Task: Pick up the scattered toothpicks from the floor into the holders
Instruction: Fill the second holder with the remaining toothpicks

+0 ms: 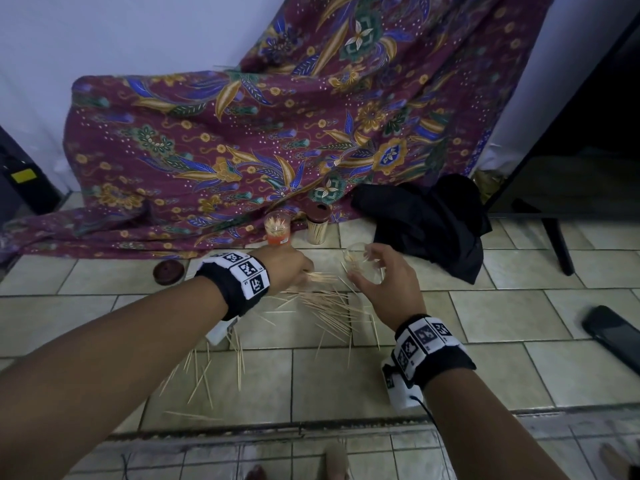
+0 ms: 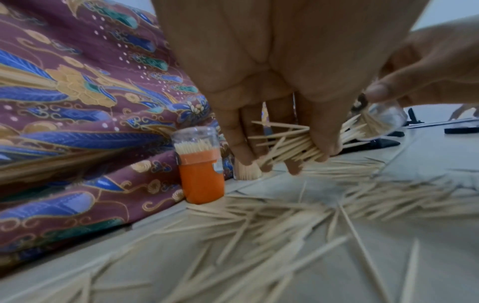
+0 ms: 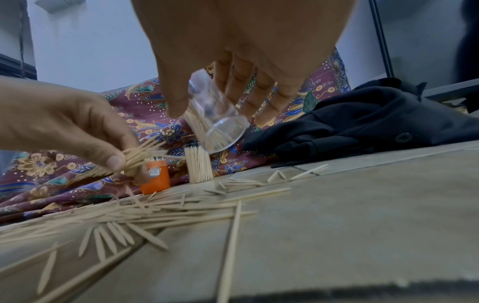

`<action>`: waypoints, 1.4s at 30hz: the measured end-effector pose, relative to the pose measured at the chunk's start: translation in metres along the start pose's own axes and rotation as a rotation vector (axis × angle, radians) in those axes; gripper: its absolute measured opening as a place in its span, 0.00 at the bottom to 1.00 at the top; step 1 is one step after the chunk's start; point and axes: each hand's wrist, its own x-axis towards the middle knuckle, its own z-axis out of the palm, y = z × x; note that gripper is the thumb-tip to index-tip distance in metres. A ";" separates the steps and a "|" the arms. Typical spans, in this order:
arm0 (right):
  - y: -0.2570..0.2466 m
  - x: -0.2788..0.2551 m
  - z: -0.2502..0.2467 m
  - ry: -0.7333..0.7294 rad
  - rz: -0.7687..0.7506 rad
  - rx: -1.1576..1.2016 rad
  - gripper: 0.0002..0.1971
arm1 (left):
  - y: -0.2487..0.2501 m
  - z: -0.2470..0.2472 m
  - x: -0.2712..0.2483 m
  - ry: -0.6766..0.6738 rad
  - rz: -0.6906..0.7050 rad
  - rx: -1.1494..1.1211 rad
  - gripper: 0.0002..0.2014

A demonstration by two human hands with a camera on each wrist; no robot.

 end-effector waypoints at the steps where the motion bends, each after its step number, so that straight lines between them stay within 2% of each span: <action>1: 0.000 0.001 0.001 0.000 -0.002 -0.001 0.23 | -0.002 -0.006 -0.002 -0.002 -0.010 -0.005 0.10; 9: -0.004 0.013 0.005 0.002 -0.029 -0.001 0.23 | -0.018 -0.052 -0.023 0.041 0.047 -0.007 0.11; 13: -0.008 0.018 0.009 -0.022 -0.051 -0.029 0.24 | -0.024 -0.077 -0.032 0.073 0.078 0.011 0.09; 18: -0.014 0.024 0.015 -0.047 -0.080 -0.050 0.24 | -0.016 -0.103 -0.032 0.108 0.108 0.036 0.08; 23: -0.021 0.029 0.019 -0.066 -0.101 -0.051 0.24 | -0.012 -0.111 -0.020 0.024 0.121 0.127 0.10; 27: -0.025 0.032 0.020 -0.073 -0.126 -0.050 0.24 | -0.010 -0.116 -0.011 -0.040 0.108 0.120 0.16; 33: -0.028 0.034 0.021 -0.078 -0.160 -0.063 0.24 | 0.000 -0.126 -0.004 -0.102 0.089 0.184 0.10; 42: -0.038 0.039 0.022 -0.091 -0.206 -0.077 0.24 | 0.023 -0.127 0.006 -0.173 0.028 0.423 0.10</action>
